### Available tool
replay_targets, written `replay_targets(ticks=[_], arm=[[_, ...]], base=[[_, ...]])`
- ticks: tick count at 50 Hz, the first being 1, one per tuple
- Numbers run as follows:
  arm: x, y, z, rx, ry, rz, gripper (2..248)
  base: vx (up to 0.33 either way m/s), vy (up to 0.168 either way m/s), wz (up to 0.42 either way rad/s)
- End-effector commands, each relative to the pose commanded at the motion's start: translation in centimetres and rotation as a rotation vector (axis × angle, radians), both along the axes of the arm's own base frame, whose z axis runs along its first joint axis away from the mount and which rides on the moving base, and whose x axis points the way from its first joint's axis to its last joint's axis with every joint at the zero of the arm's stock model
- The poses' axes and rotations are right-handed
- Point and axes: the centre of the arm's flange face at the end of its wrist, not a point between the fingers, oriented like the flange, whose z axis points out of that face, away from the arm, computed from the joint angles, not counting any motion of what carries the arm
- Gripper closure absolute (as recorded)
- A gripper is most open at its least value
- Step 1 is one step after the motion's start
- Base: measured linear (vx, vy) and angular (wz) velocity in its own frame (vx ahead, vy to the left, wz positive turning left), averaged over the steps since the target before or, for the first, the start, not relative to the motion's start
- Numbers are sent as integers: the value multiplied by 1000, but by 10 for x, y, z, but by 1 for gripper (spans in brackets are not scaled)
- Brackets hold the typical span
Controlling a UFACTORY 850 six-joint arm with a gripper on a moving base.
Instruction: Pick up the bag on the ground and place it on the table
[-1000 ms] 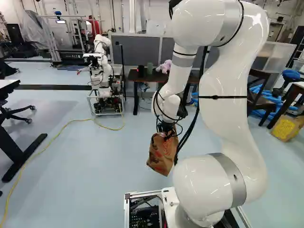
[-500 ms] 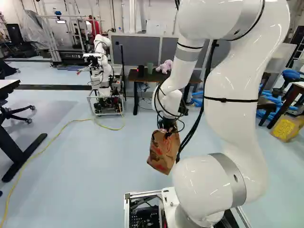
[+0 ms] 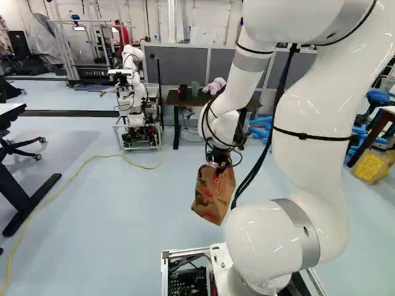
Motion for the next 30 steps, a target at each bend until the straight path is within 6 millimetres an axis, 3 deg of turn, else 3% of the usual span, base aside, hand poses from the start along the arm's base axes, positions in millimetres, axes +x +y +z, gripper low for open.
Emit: replay_targets(ticks=[30], arm=[[-11,-8,43,0,16,-20,227]], base=[[0,0,0]])
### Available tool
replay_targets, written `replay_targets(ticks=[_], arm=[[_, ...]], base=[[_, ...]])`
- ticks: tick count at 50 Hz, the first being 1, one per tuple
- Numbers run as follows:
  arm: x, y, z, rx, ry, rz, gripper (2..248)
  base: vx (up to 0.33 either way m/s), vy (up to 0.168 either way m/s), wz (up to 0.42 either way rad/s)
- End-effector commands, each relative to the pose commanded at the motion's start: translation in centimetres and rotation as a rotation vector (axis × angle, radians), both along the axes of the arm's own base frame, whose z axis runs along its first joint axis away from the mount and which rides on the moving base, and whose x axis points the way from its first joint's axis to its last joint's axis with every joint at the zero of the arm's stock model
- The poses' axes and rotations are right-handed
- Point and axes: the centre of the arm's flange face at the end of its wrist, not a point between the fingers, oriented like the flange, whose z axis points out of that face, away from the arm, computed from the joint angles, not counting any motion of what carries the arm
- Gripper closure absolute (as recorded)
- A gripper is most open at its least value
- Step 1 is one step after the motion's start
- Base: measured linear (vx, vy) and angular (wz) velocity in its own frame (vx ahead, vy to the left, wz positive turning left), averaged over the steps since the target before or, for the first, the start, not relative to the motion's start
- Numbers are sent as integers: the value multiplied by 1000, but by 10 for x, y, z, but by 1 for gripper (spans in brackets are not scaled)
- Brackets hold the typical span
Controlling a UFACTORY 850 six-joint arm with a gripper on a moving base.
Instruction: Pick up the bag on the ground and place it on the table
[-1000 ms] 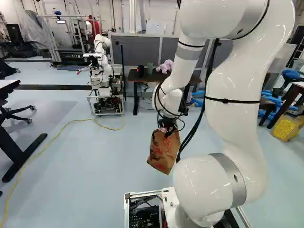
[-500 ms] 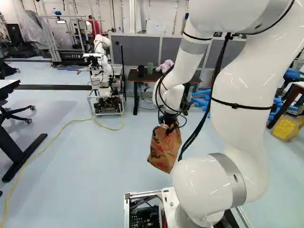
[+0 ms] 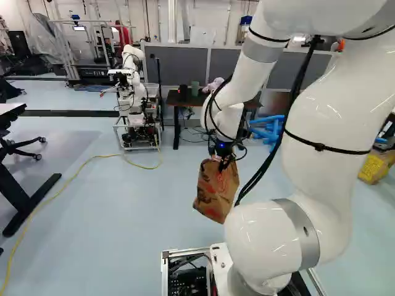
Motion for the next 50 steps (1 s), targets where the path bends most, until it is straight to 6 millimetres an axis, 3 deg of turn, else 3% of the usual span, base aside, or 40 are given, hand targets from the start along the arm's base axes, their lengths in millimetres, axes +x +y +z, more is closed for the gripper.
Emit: replay_targets(ticks=[50], arm=[[-12,-13,72,-1,-48,-36,227]], base=[[0,0,0]])
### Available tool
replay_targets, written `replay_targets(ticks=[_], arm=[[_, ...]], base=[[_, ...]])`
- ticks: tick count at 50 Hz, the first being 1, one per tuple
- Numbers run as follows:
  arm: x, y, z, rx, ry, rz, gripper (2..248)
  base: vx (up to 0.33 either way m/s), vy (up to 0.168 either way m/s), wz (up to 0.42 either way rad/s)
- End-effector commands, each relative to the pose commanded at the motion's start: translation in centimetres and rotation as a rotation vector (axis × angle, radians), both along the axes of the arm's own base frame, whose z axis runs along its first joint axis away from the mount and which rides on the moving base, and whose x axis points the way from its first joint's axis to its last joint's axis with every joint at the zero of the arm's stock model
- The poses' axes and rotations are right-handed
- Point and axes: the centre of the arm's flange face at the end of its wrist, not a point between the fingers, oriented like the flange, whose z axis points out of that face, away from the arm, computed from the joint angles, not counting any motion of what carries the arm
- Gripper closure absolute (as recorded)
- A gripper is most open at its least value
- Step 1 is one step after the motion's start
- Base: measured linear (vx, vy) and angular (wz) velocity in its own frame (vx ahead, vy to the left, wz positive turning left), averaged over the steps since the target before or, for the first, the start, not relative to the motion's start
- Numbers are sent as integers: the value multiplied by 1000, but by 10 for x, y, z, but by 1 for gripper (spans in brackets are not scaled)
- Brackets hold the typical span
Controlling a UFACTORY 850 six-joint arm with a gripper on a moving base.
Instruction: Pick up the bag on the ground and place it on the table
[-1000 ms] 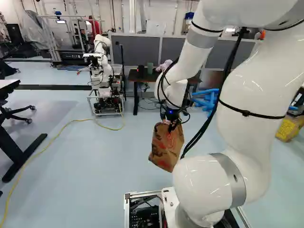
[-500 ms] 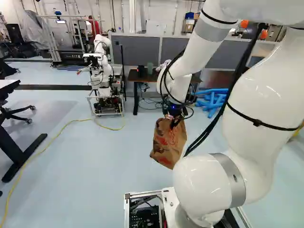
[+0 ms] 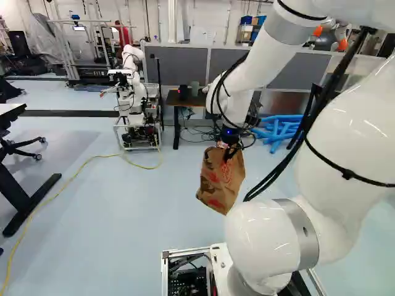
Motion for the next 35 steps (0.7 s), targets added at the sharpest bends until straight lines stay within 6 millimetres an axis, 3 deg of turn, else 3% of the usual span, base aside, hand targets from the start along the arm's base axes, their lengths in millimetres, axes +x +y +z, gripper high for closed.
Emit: replay_targets(ticks=[35], arm=[[-6,-7,50,0,9,-19,227]], base=[[0,0,0]])
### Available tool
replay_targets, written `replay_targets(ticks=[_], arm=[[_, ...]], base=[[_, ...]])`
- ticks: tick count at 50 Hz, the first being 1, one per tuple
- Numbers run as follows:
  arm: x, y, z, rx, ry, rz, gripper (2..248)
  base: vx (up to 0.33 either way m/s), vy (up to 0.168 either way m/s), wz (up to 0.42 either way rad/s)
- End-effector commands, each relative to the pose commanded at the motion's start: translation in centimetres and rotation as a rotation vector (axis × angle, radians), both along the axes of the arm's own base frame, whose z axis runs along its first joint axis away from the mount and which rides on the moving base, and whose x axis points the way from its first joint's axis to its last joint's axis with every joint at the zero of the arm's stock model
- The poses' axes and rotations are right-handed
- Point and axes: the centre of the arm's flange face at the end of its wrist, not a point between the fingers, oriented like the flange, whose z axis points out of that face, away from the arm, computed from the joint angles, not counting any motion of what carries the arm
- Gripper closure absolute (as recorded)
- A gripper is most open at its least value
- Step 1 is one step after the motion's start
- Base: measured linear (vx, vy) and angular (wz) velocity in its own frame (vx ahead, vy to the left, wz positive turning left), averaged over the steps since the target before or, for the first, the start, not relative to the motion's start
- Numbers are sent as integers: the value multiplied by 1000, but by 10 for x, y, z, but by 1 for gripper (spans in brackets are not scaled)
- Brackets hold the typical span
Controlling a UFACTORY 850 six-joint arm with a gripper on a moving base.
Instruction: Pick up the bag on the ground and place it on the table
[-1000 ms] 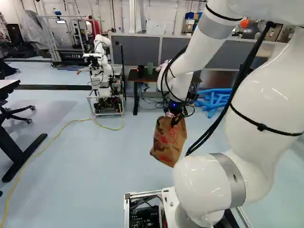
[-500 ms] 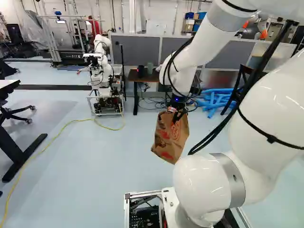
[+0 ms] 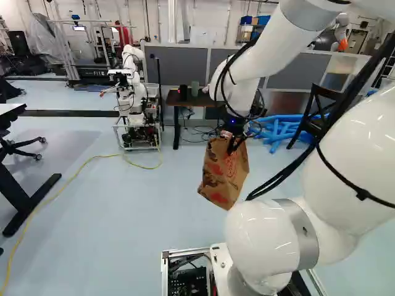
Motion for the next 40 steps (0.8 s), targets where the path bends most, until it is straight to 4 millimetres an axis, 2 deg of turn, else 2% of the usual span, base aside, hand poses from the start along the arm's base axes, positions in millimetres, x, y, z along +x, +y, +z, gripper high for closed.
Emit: replay_targets(ticks=[40], arm=[[0,-2,59,2,38,-5,227]], base=[[0,0,0]])
